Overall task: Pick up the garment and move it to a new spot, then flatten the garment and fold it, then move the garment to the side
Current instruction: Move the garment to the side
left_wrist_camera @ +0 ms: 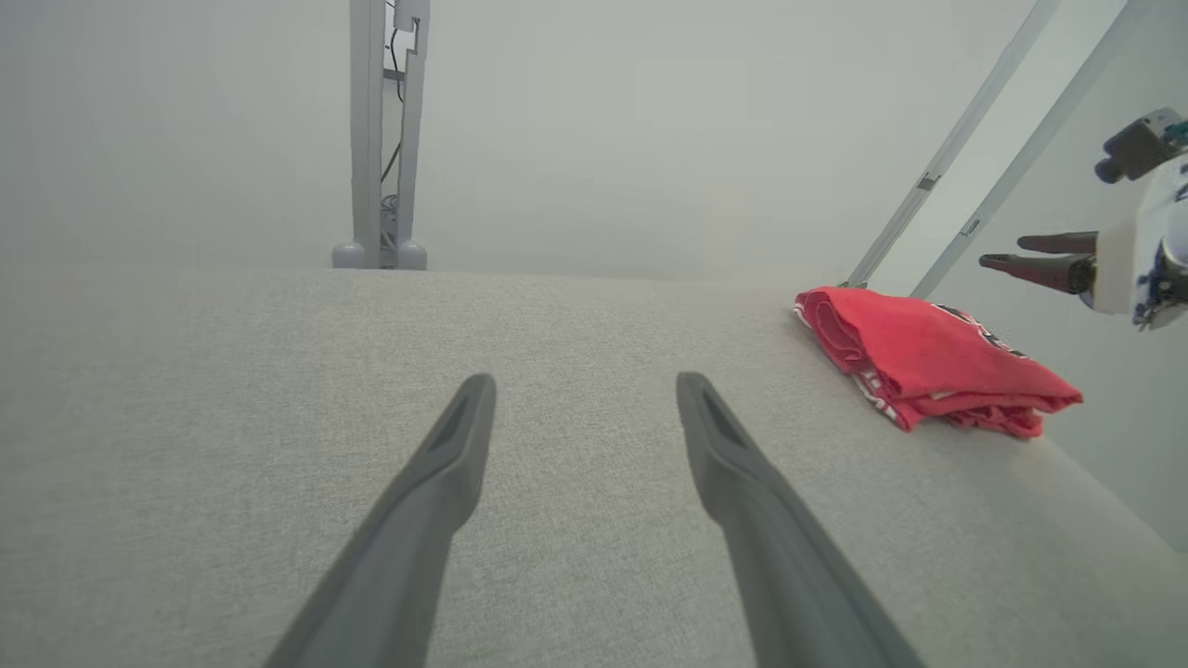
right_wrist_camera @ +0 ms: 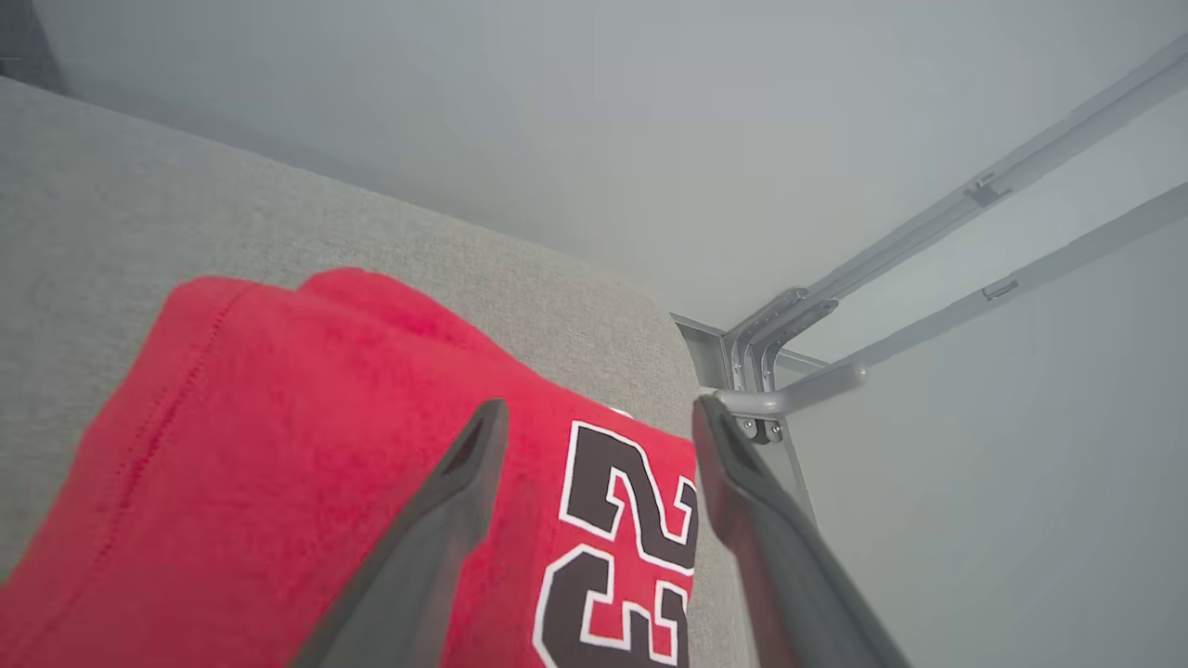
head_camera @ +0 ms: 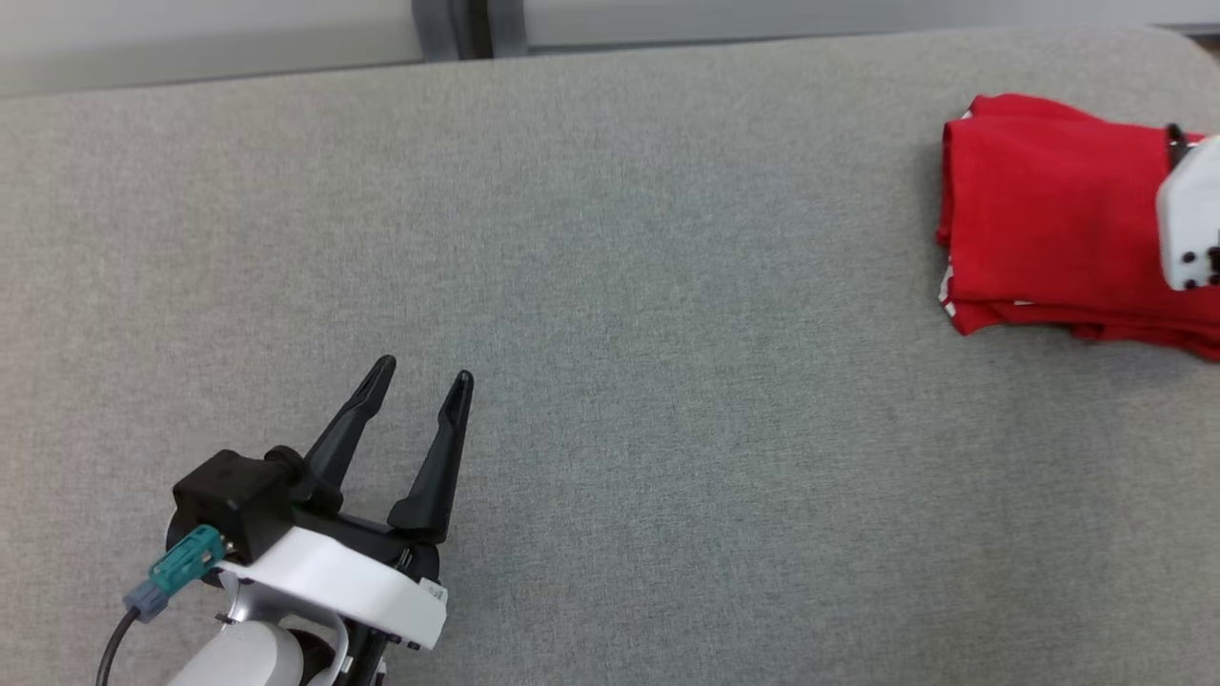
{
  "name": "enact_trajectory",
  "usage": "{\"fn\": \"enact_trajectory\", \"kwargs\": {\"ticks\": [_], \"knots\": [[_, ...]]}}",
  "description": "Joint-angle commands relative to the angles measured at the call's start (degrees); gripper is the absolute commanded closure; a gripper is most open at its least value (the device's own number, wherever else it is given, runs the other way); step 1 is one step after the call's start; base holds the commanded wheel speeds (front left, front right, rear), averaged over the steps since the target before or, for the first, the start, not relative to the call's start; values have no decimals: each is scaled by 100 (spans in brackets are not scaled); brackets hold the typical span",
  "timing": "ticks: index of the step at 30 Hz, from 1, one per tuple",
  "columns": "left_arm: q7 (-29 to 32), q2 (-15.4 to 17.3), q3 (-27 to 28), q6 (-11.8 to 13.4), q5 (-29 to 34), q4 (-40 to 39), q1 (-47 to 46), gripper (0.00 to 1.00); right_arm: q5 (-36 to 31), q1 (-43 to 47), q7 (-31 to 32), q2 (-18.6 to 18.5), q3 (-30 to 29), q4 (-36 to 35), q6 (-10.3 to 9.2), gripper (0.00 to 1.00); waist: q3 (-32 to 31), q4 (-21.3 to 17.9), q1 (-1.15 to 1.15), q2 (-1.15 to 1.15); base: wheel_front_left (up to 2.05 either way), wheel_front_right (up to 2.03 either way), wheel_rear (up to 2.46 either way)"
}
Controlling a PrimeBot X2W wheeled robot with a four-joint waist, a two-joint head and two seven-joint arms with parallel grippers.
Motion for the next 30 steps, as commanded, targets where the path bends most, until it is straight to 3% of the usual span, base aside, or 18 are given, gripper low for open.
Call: {"fn": "enact_trajectory", "kwargs": {"ticks": [1,8,17,22,24,30], "knots": [[-68,-12,44,-57,-61,-3,74,0,64,63,-115,31,-35,-28,-1,0,-163,-46,0,0,0,0,0],[-358,-99,292,-81,-316,162,288,0,625,280,-834,441,-33,-90,-1,0,-674,-125,0,0,0,0,0],[-632,-252,962,66,-476,417,759,0,1392,1054,-1783,907,-83,-447,-1,0,-1222,-125,0,0,0,0,0],[-665,-315,1343,170,-389,543,1059,0,1552,1704,-2106,1228,-71,-941,-1,0,-1412,-113,0,0,0,0,0],[-671,-308,1391,105,-299,563,1154,0,1622,1999,-2180,1336,-81,-1224,-1,0,-1470,-92,0,0,0,0,0],[-674,-426,1716,169,20,632,1432,0,1660,2982,-2164,1565,-219,-2342,-1,0,-1543,-21,0,0,0,0,0]]}}
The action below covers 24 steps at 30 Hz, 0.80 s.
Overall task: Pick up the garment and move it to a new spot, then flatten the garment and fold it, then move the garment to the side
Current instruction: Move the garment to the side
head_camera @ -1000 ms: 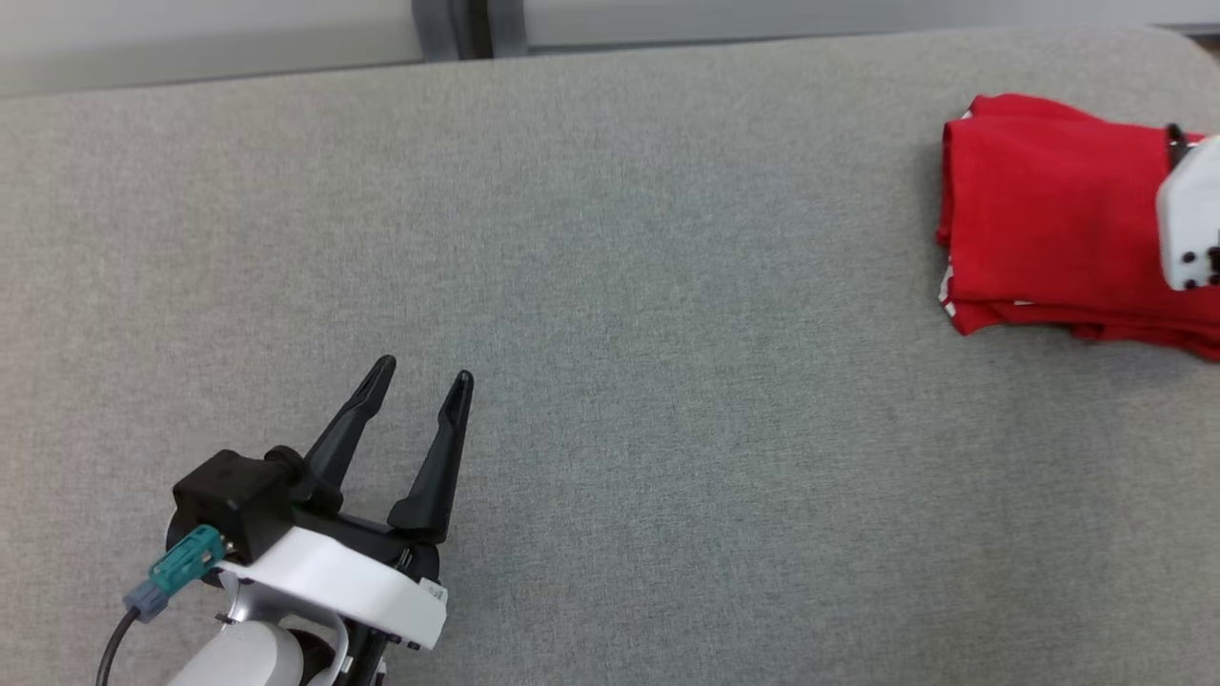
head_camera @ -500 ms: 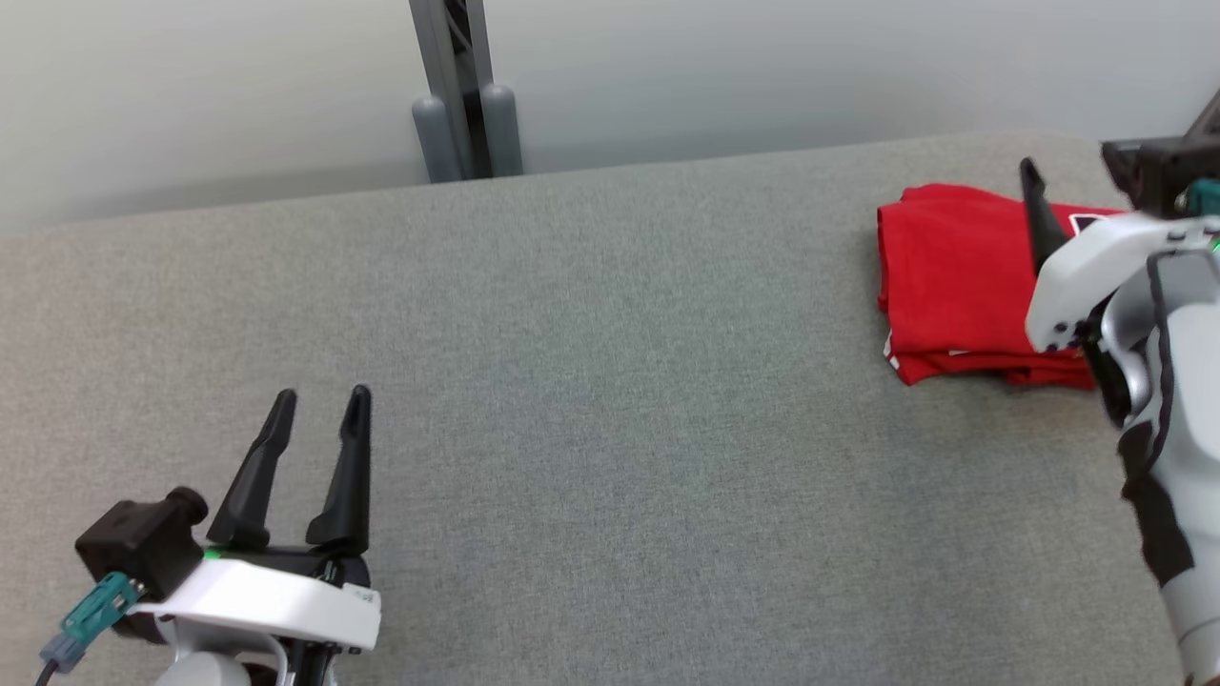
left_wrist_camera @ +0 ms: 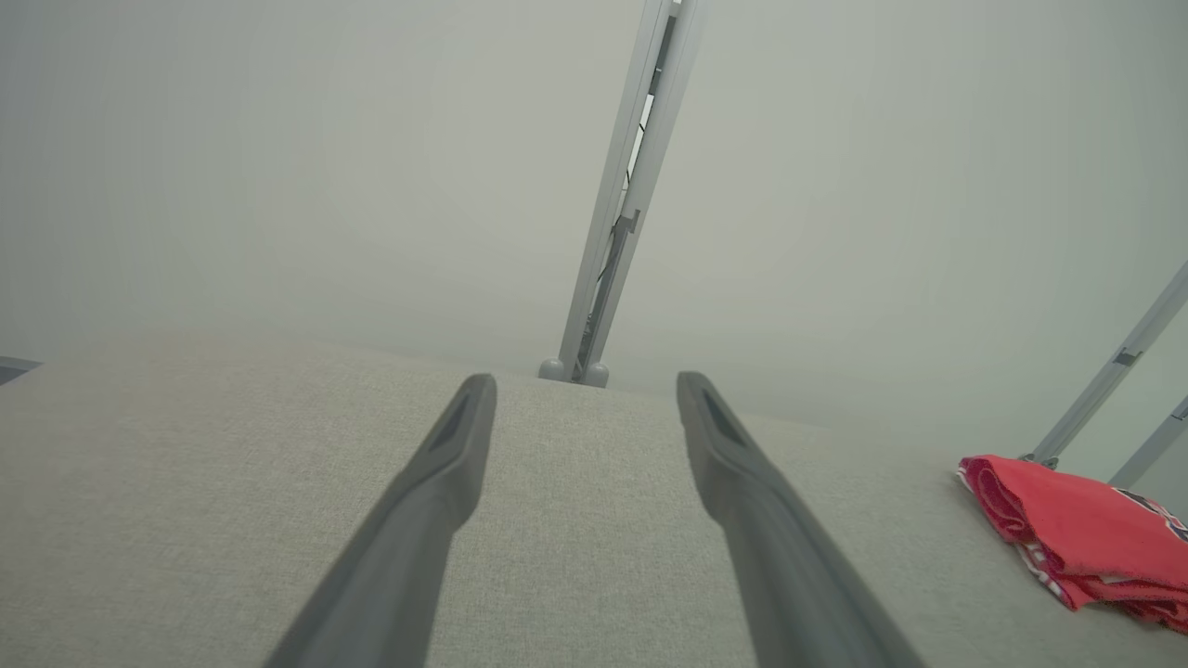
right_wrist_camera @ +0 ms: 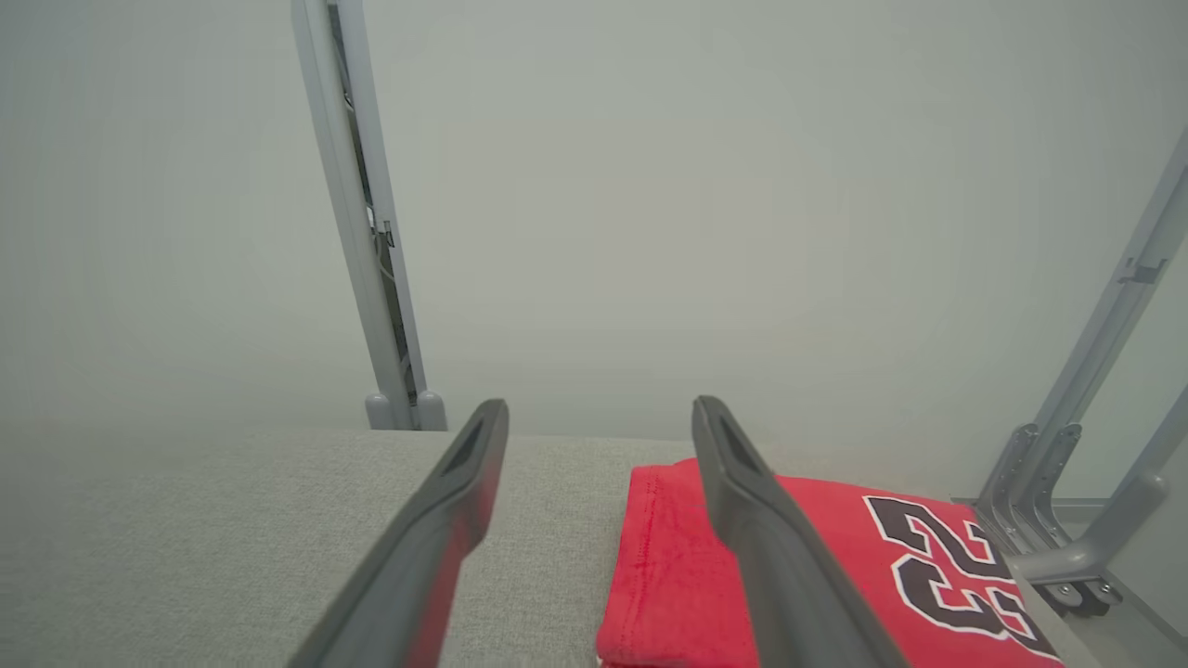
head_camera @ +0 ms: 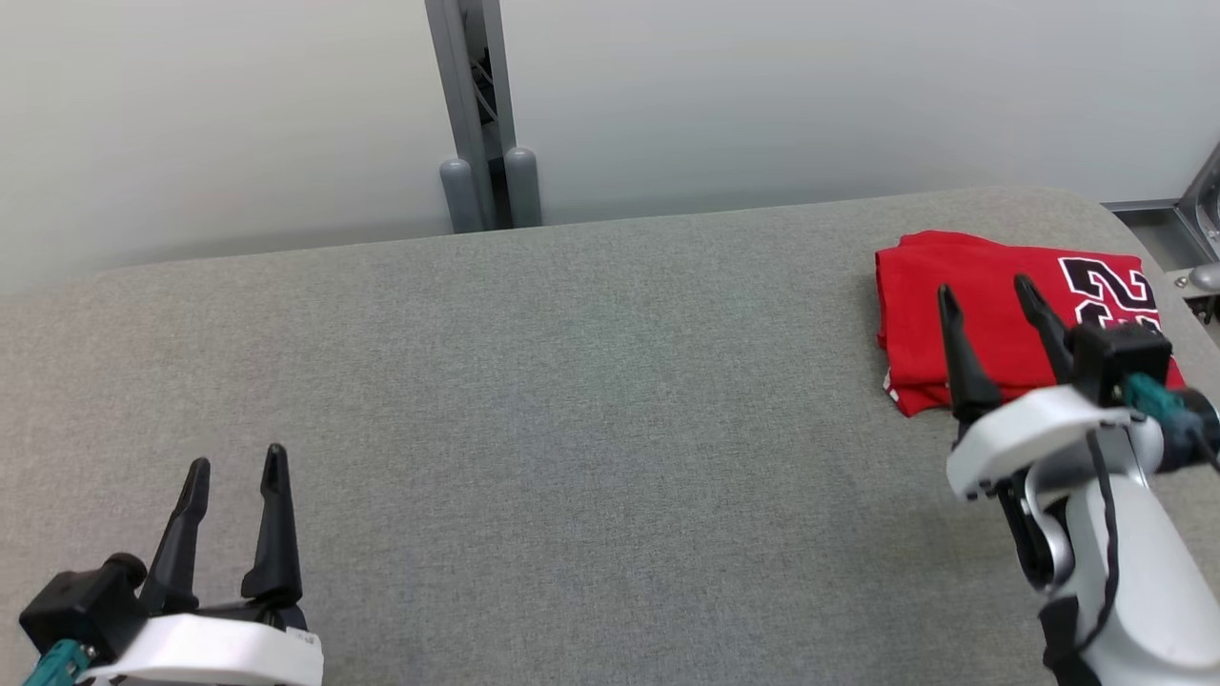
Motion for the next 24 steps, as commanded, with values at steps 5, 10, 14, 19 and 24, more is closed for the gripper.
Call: {"fn": "enact_trajectory", "kwargs": {"ticks": [5,10,14,19,24], "knots": [[-23,-158,231,83,312,75,244,0,-5,896,151,57,-99,-1075,-1,0,-5,86,0,0,0,0,0],[-24,-356,309,77,524,141,404,0,448,1630,305,59,74,-1880,-1,0,-1,173,0,0,0,0,0],[-24,-504,345,15,591,168,476,0,593,2050,353,56,144,-2325,-1,0,-6,224,0,0,0,0,0],[-25,-598,381,-70,652,233,503,0,708,2364,419,56,188,-2655,-1,0,-42,245,0,0,0,0,0],[-25,-618,378,-62,714,239,501,0,744,2459,412,58,154,-2719,-1,0,-56,237,0,0,0,0,0]]}}
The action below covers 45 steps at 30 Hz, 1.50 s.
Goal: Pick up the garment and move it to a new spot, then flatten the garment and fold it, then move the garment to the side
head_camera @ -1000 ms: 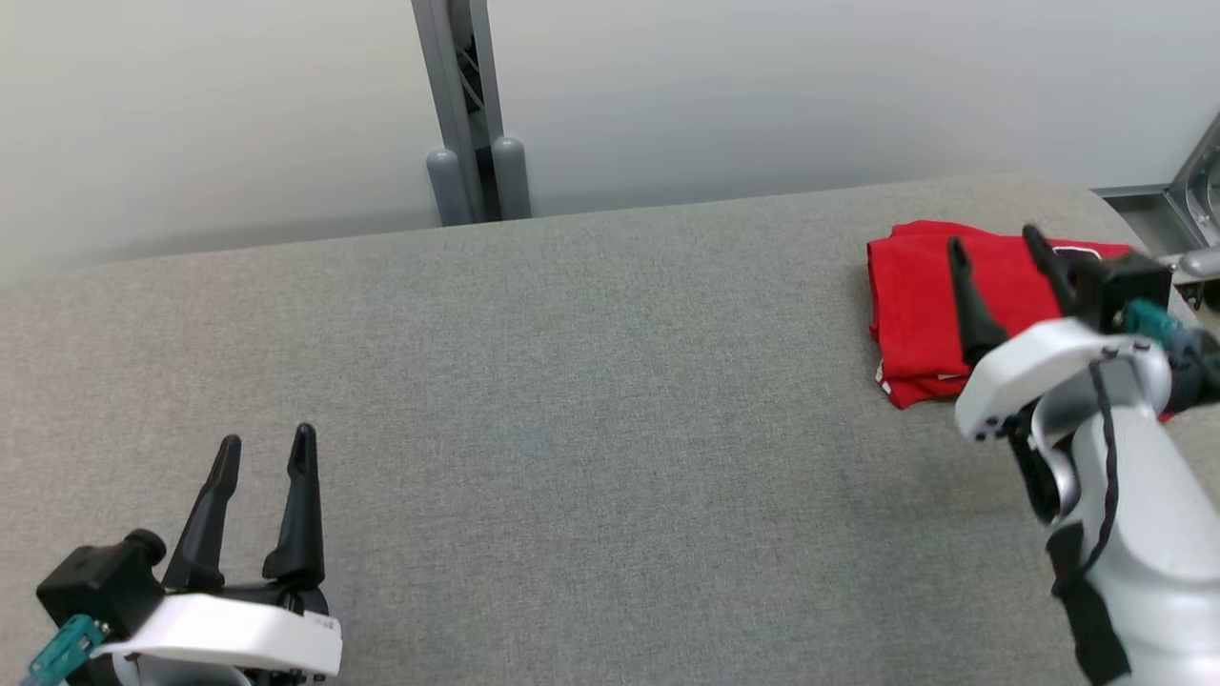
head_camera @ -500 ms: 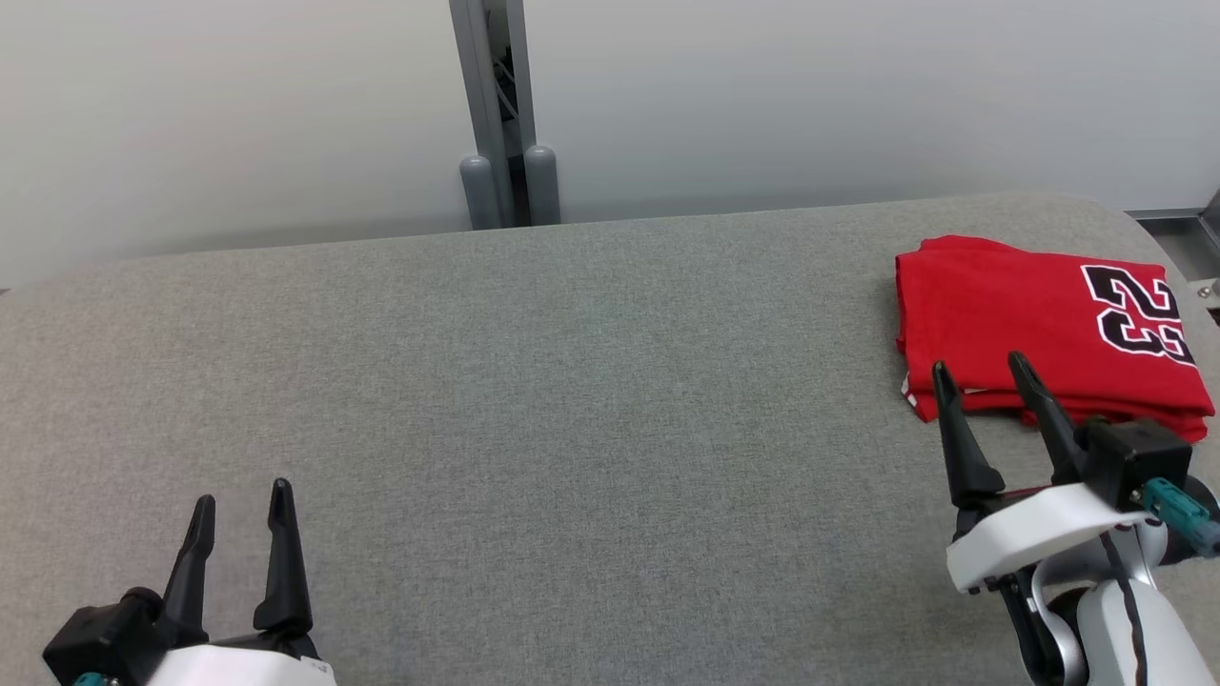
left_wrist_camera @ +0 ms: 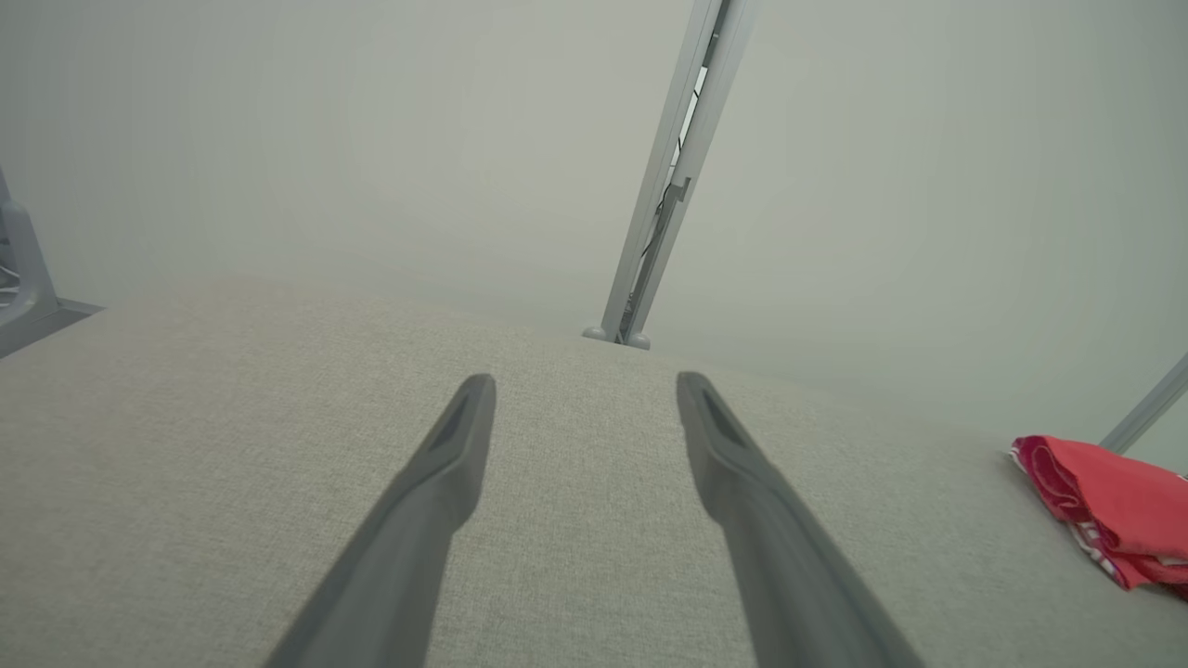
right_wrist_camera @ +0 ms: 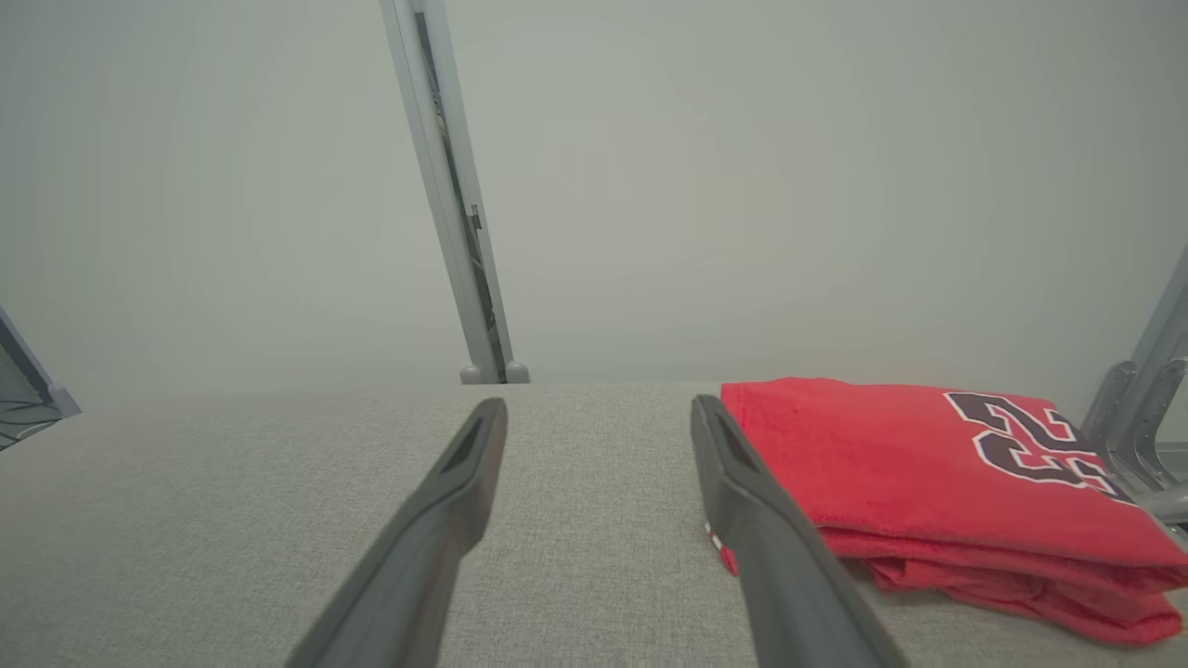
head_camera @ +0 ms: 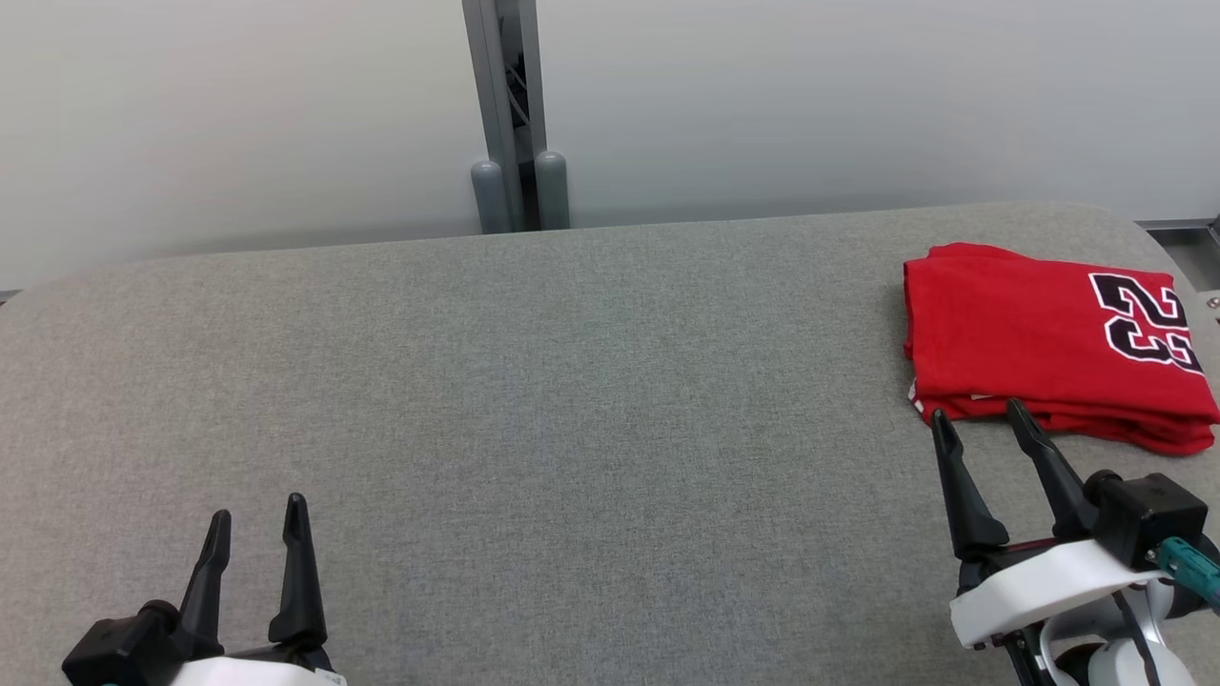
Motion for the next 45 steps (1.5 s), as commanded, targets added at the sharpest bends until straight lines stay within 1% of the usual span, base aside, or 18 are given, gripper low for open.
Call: {"fn": "enact_trajectory", "kwargs": {"ticks": [1,12,22,23,28,29,30,45], "knots": [[-25,17,17,-1,50,1,4,0,47,41,-13,-25,-24,-26,-1,0,1,-6,0,0,0,0,0],[4,58,-52,48,112,-37,-33,0,17,37,-29,-25,-58,-10,-1,0,-22,15,0,0,0,0,0],[32,90,-108,35,121,-67,-77,0,-18,16,23,-25,-30,-38,-1,0,-14,18,0,0,0,0,0],[34,56,-123,27,99,-57,-8,100,-15,6,3,1,-26,-20,0,100,-13,19,0,0,0,0,0],[52,-90,-166,8,31,131,63,100,67,132,8,58,0,184,0,100,-14,22,0,0,0,0,0],[102,-118,-107,-44,-141,147,36,100,306,115,32,53,-7,207,0,100,-16,27,0,0,0,0,0],[102,-118,-107,-44,-141,147,36,100,306,115,32,53,-7,207,0,100,-16,27,0,0,0,0,0],[468,-302,305,-463,-1300,394,-223,100,1920,-62,217,8,-69,437,0,100,-34,69,0,0,0,0,0]]}}
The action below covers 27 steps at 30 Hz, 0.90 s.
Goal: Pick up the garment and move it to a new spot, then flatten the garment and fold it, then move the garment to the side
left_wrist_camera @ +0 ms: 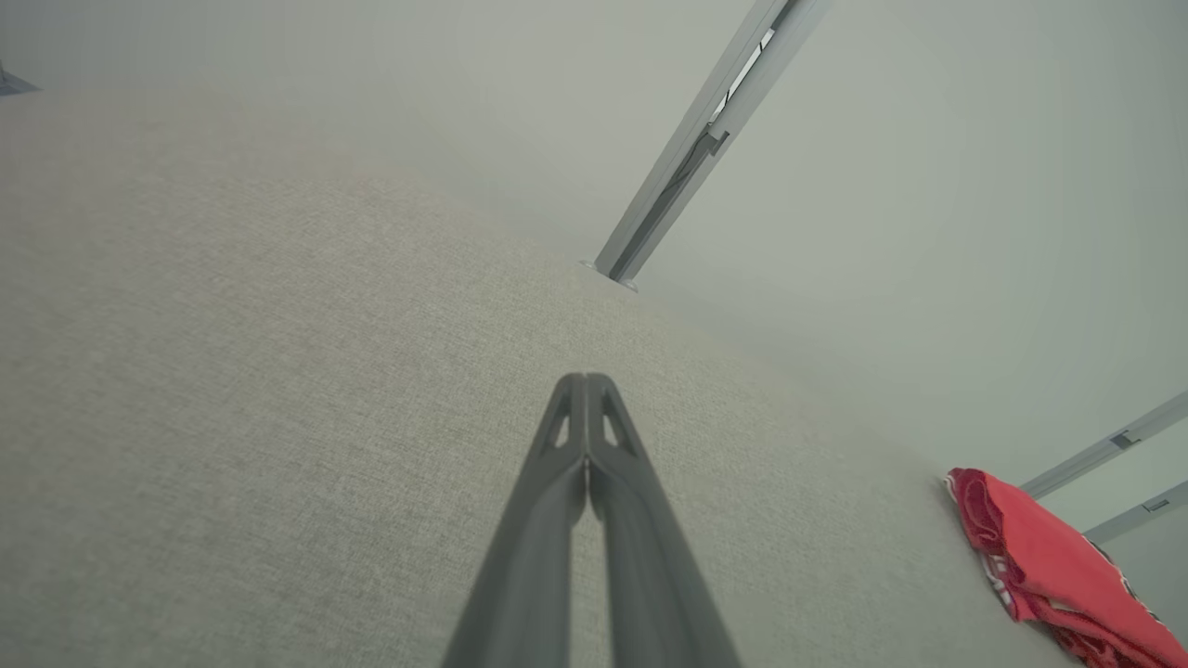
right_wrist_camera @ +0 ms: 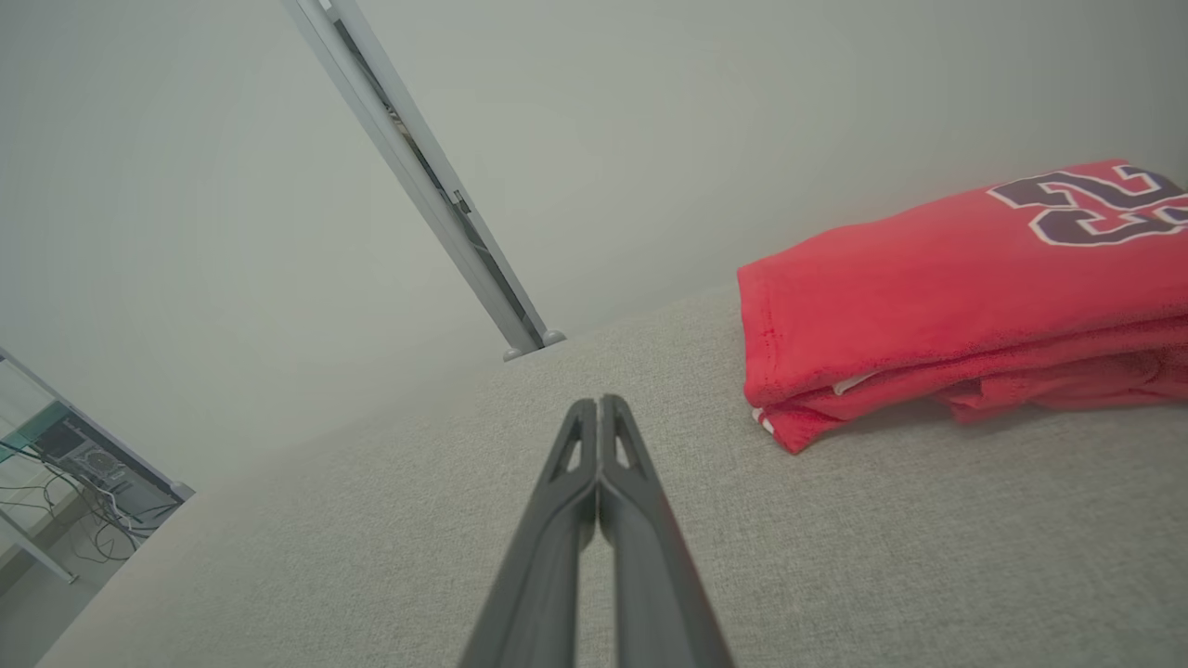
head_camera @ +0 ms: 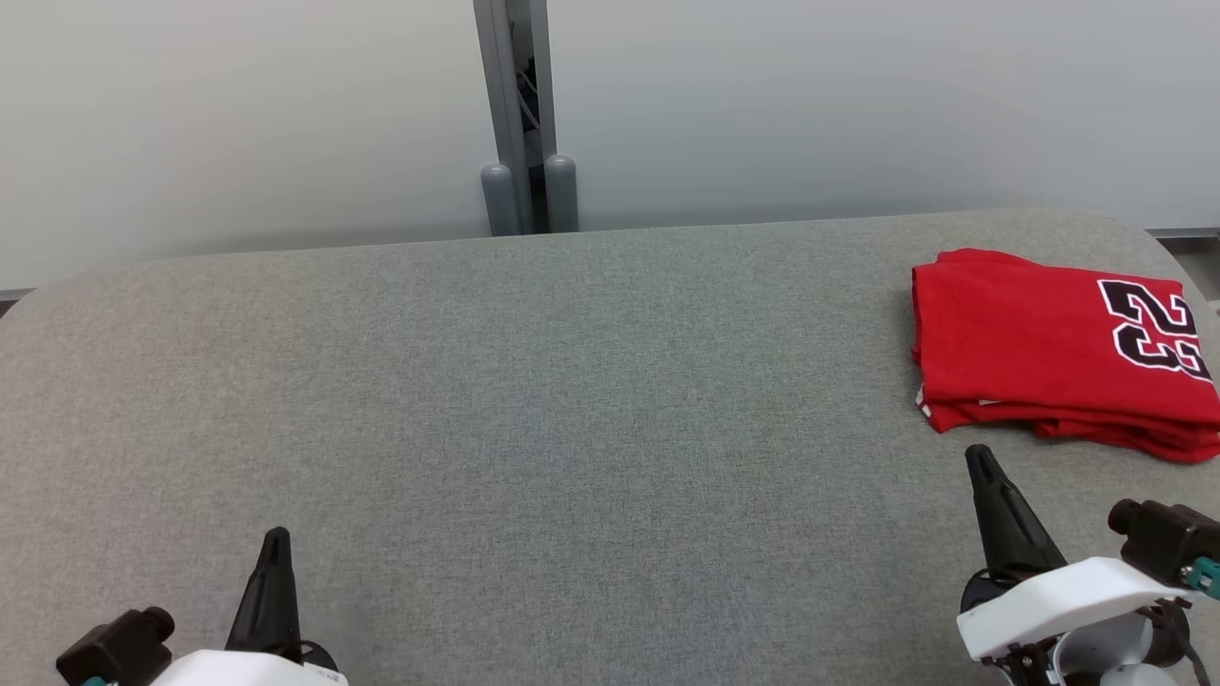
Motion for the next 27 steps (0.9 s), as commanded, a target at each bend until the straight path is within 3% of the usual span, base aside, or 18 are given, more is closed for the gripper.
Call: {"fn": "enact_trajectory", "kwargs": {"ticks": [1,27], "knots": [[43,24,101,-76,-172,-43,-200,100,232,-181,36,-54,-27,-48,1,100,-1,3,0,0,0,0,0],[536,-236,659,-640,-1669,297,-539,100,2317,-395,291,-95,-132,244,1,100,-32,72,0,0,0,0,0]]}}
